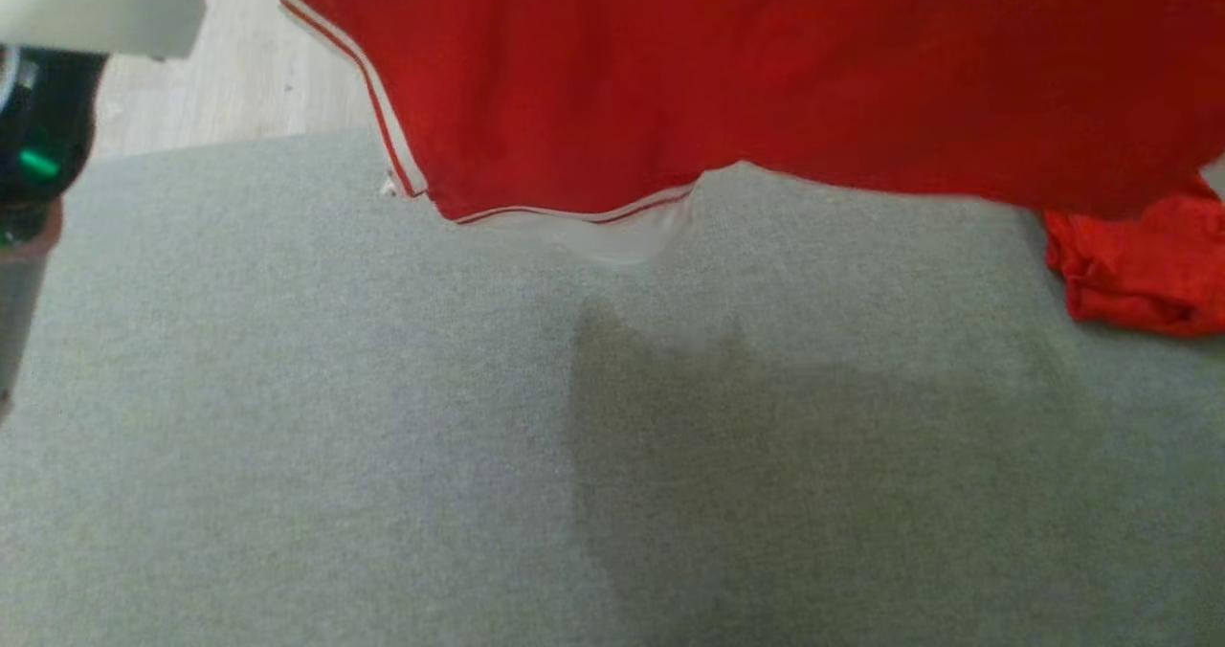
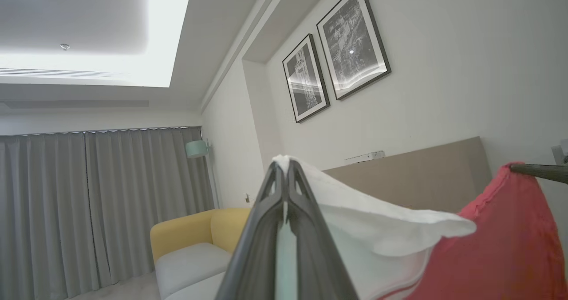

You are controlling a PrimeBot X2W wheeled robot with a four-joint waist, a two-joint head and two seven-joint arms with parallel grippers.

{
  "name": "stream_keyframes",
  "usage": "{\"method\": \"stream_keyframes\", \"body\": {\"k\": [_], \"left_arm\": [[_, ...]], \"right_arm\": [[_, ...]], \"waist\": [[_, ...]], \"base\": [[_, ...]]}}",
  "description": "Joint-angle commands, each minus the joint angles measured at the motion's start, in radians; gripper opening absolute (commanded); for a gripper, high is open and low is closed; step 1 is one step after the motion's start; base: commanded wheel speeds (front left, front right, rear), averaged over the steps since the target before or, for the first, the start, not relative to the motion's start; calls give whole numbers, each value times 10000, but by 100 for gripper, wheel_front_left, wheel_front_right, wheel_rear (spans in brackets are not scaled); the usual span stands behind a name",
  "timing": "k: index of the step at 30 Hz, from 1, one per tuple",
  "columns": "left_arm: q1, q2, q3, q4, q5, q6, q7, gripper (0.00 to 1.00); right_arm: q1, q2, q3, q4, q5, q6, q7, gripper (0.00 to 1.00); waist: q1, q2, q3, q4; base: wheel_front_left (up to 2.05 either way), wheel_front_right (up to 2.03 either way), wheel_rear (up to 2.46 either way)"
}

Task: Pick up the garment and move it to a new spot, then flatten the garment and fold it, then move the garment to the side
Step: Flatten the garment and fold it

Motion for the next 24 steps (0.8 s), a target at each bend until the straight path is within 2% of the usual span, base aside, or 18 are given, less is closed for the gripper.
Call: {"method": "stream_keyframes", "body": {"k": [1, 6, 13, 19, 24], "left_arm": [[-592, 549, 544, -61, 23, 117, 124, 0], [-837, 532, 519, 636, 4, 165, 291, 0], [-2359, 96, -6, 2339, 677, 183, 517, 0], [-4537, -361, -422, 3881, 1987, 177, -221, 0], [-6165, -848, -380, 4931, 2776, 238, -1831, 0]], "right_arm": [[-100, -267, 62, 46, -250, -7, 366, 0], [-654, 207, 455, 663, -924, -7, 941, 0], [-2260, 1878, 1084, 2254, -2331, -7, 1568, 0], [-4075, 2734, 1350, 3382, -3487, -7, 1082, 0], [-5434, 3056, 1238, 4485, -4438, -7, -361, 0]], "waist": [[3, -1, -25, 37], [3, -1, 234, 79], [3, -1, 1946, 188], [3, -1, 3795, 361], [3, -1, 4656, 566]], "base": [[0, 0, 0], [0, 0, 0], [0, 0, 0], [0, 0, 0], [0, 0, 0]]}}
